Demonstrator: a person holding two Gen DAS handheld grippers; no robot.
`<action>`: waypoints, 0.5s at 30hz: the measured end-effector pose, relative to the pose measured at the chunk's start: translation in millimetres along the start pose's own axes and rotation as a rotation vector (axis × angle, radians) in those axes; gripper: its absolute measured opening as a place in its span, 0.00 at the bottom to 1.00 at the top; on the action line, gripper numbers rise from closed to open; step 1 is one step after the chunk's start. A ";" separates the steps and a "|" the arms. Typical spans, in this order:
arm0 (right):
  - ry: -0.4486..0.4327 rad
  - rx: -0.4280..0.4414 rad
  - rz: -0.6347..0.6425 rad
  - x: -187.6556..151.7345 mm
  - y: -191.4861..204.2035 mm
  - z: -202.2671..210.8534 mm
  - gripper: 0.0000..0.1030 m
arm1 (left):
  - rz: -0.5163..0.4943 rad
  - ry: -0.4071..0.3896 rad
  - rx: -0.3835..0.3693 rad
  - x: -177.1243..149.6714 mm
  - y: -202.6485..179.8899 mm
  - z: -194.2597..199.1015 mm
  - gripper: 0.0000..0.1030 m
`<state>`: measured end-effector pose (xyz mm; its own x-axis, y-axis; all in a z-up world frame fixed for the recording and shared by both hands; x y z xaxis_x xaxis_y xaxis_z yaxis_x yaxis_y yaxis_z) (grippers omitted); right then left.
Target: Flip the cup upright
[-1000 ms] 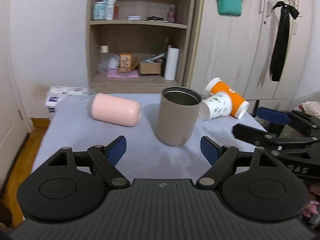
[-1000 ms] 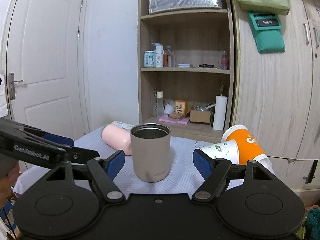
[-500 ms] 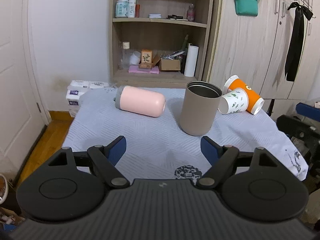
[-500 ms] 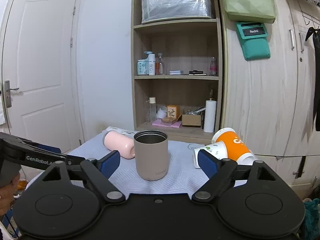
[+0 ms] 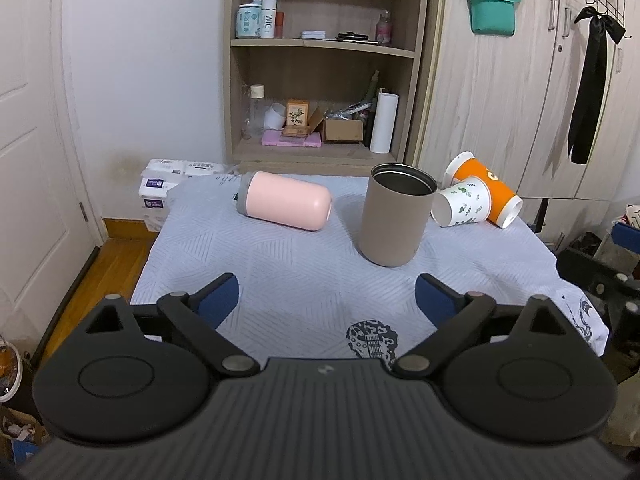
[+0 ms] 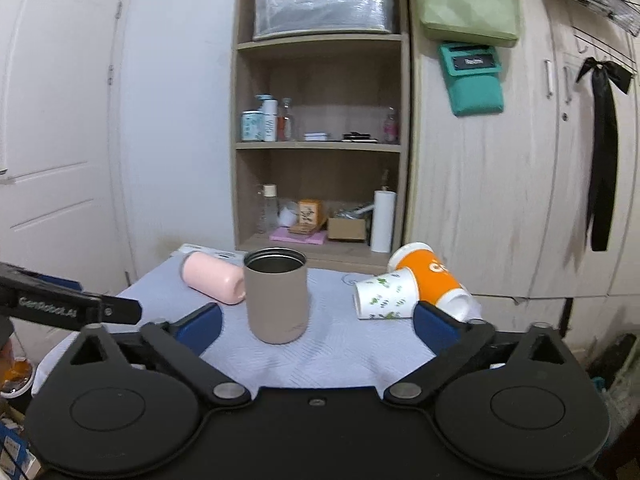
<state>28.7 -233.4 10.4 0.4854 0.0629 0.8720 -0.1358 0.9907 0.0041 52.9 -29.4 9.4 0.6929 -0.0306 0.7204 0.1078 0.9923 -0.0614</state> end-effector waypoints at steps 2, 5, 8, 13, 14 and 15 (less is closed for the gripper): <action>0.011 -0.016 -0.011 -0.6 -1.6 -1.3 1.00 | 0.011 0.010 0.000 -0.7 0.9 0.1 1.00; 0.024 -0.016 -0.015 -1.9 -1.1 -2.9 1.00 | 0.022 0.021 0.005 -2.9 2.5 0.7 1.00; 0.031 -0.020 -0.014 -3.0 0.4 -2.5 1.00 | 0.025 0.036 0.018 -4.9 4.3 -0.3 1.00; 0.044 -0.037 -0.019 -4.0 0.8 -2.8 1.00 | 0.014 0.041 0.044 -6.2 5.8 -0.1 1.00; 0.045 -0.039 -0.022 -4.3 0.4 -2.8 1.00 | 0.012 0.041 0.046 -6.4 5.6 0.1 1.00; 0.047 -0.041 -0.024 -4.6 0.0 -3.0 1.00 | 0.012 0.043 0.048 -6.5 5.7 0.1 1.00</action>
<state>29.0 -233.3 4.9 0.5278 0.0440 0.8482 -0.0887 0.9961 0.0035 48.9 -23.5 4.5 0.7238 -0.0225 0.6897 0.0655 0.9972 -0.0362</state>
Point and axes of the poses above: each gripper's, at about its wrist camera, not at the fingertips, and z roughly against the way its jaws point, y to its left, x to its top, the point moved 5 cm from there along -z, roughly the way its jaws point, and after that the axes turned 11 degrees about y, right-handed, at the moved point
